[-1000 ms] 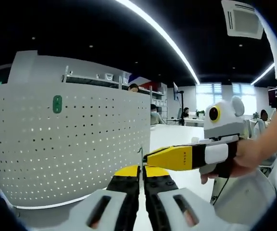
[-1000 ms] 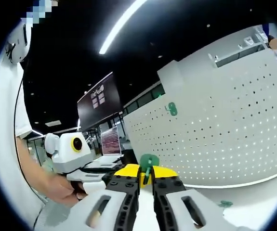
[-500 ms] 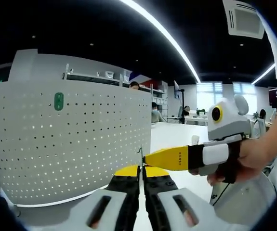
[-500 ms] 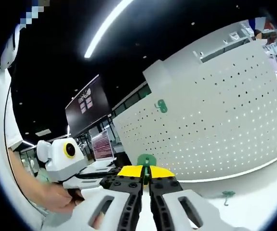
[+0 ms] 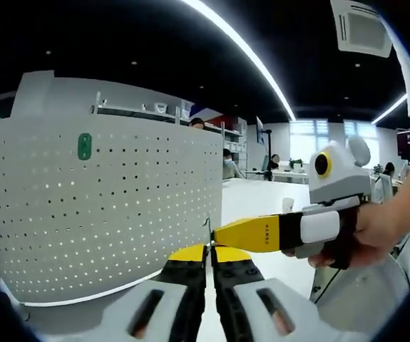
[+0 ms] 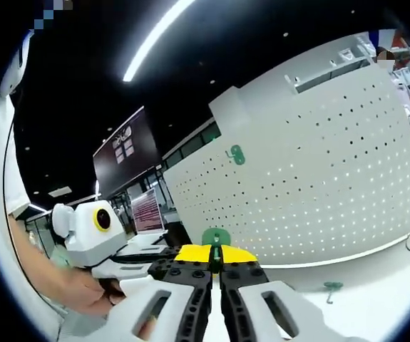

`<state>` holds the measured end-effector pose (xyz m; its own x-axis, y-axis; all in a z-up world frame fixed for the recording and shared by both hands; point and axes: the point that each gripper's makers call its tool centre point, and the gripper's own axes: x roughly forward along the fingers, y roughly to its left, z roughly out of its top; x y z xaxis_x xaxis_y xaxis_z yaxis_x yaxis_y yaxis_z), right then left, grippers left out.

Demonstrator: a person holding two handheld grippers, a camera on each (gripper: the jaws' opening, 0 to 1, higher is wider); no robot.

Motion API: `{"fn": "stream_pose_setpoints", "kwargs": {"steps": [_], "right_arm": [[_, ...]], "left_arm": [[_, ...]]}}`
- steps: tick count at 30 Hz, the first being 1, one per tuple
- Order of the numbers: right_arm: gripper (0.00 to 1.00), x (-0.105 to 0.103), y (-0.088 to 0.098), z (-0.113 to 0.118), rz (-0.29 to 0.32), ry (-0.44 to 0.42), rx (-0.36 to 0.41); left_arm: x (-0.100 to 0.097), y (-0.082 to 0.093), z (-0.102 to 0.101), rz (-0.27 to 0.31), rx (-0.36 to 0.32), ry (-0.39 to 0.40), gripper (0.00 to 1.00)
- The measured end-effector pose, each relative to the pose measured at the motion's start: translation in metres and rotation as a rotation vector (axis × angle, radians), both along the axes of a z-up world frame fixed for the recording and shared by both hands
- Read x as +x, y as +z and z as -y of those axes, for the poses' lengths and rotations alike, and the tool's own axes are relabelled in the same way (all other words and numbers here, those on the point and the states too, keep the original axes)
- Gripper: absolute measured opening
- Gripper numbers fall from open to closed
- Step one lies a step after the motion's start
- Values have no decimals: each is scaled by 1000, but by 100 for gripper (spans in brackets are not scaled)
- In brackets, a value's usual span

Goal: Insert the hook assembly into the mounting plate slot until the hook locks in place.

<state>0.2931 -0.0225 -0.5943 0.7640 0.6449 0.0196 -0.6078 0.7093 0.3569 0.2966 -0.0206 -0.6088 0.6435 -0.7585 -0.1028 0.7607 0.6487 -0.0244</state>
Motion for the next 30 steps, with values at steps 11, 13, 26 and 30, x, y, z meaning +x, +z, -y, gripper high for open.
{"fn": "stream_pose_setpoints", "kwargs": {"steps": [11, 13, 26, 30], "right_arm": [[0, 1, -3, 0, -28, 7, -4], [0, 1, -3, 1, -27, 6, -4], [0, 1, -3, -1, -41, 13, 15], [0, 1, -3, -2, -59, 18, 28]], "left_arm": [[0, -11, 0, -46, -5, -10, 12], [-1, -13, 1, -47, -8, -12, 21], [2, -38, -2, -134, 31, 20, 77], [3, -39, -2, -133, 36, 23, 76]]}}
